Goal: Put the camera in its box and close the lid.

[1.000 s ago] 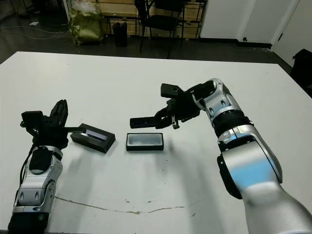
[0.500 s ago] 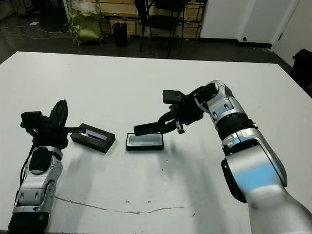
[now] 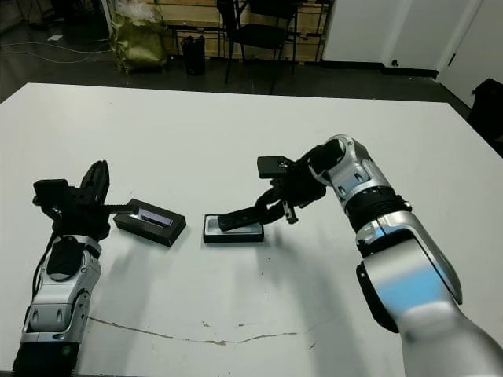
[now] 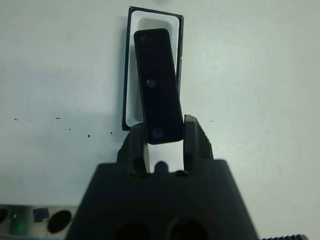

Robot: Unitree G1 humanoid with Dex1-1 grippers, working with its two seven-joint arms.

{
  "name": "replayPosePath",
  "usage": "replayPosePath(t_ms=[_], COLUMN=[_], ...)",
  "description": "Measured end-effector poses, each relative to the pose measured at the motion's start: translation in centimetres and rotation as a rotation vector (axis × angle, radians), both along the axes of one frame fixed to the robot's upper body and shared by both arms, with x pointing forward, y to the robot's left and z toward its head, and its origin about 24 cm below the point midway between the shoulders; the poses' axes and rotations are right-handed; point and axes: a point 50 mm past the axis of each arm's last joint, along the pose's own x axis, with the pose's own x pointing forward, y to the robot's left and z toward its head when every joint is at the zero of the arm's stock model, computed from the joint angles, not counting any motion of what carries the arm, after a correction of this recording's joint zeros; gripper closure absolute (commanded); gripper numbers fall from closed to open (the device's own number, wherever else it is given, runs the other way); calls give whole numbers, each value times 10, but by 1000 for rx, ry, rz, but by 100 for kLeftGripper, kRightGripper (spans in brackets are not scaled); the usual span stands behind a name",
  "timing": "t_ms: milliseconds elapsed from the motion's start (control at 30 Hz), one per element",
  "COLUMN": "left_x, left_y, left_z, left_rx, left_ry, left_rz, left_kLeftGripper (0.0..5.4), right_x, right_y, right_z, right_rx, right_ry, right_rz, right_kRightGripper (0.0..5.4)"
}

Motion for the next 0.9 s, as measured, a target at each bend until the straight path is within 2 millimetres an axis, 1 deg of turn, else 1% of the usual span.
replayPosePath(t_ms=[233,700,800,900], left_x=[0,-1,-2,-2], left_y=[0,0,1,1], left_z=[0,-1,-3,-3], left_rx=[2,-3,-3,-2], left_ry=[-7,-2,3,0], left_rz=[0,-1,1,1], left_kLeftGripper=[540,540,540,540], right_x=[-2,-2,-2,-1], right_y=[0,3,6,15], right_z=[-5,-9,-9,-6], right_rx=[3,7,3,-22], right_ry=[13,35,32,-11], right_rz=[-11,-24,-21,6], right_kRightGripper=[502,502,502,502])
